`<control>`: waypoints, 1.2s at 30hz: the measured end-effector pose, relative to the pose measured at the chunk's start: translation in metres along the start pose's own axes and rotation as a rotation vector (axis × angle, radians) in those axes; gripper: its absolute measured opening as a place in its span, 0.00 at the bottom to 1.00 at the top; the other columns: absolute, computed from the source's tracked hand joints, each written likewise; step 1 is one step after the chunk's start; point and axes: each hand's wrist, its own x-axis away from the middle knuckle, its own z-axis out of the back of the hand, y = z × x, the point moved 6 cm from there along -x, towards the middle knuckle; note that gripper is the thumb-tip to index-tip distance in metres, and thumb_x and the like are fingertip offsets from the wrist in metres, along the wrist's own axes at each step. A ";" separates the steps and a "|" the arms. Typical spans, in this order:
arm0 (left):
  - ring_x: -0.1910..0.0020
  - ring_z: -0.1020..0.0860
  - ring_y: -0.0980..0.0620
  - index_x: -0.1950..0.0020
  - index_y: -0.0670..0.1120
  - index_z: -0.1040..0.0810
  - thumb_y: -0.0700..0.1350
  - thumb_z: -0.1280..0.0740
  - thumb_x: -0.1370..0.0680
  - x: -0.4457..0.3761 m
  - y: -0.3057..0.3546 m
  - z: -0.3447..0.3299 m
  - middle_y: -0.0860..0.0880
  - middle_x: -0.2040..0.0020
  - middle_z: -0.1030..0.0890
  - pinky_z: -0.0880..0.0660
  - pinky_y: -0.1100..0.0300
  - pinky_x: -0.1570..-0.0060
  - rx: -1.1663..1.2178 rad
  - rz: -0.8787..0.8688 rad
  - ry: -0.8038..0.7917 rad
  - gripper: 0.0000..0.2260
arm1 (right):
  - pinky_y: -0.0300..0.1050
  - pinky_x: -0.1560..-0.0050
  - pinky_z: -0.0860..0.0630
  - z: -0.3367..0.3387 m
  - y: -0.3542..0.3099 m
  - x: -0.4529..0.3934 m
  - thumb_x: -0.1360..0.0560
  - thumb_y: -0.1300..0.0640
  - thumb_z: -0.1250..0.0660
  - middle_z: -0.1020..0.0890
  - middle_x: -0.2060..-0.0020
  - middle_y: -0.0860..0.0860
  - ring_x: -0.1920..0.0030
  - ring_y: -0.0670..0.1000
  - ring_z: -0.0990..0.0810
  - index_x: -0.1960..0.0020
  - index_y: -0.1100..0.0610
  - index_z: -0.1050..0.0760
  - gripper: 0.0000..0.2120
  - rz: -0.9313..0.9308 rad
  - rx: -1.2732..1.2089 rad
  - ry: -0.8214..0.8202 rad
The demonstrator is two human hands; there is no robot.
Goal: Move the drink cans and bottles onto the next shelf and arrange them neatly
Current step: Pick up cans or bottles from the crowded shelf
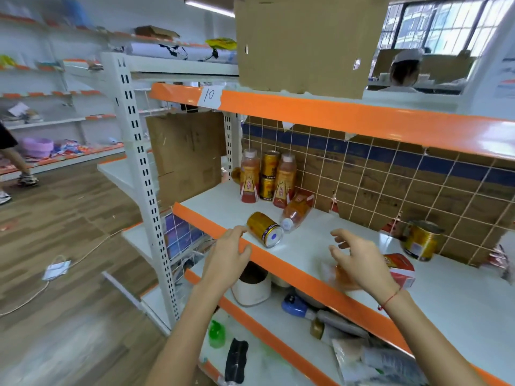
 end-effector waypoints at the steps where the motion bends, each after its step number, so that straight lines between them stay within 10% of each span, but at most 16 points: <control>1: 0.43 0.25 0.49 0.32 0.49 0.31 0.45 0.38 0.21 -0.004 -0.005 -0.001 0.48 0.38 0.25 0.27 0.54 0.46 0.003 0.004 -0.006 0.17 | 0.44 0.49 0.25 -0.004 -0.002 -0.002 0.23 0.53 0.36 0.19 0.46 0.51 0.47 0.50 0.21 0.36 0.52 0.27 0.16 -0.002 -0.003 -0.004; 22: 0.39 0.27 0.48 0.32 0.46 0.31 0.46 0.37 0.21 -0.130 -0.107 0.028 0.47 0.35 0.26 0.28 0.54 0.41 0.026 -0.117 -0.123 0.18 | 0.46 0.50 0.23 -0.071 -0.069 -0.075 0.24 0.53 0.35 0.18 0.49 0.52 0.51 0.51 0.21 0.41 0.55 0.24 0.13 -0.144 -0.084 0.129; 36: 0.36 0.27 0.47 0.29 0.45 0.33 0.49 0.35 0.22 -0.180 -0.107 0.008 0.45 0.32 0.28 0.30 0.53 0.40 0.074 -0.043 -0.143 0.22 | 0.48 0.50 0.23 -0.086 -0.046 -0.115 0.24 0.54 0.34 0.19 0.48 0.52 0.50 0.52 0.20 0.42 0.55 0.25 0.12 -0.245 -0.056 -0.069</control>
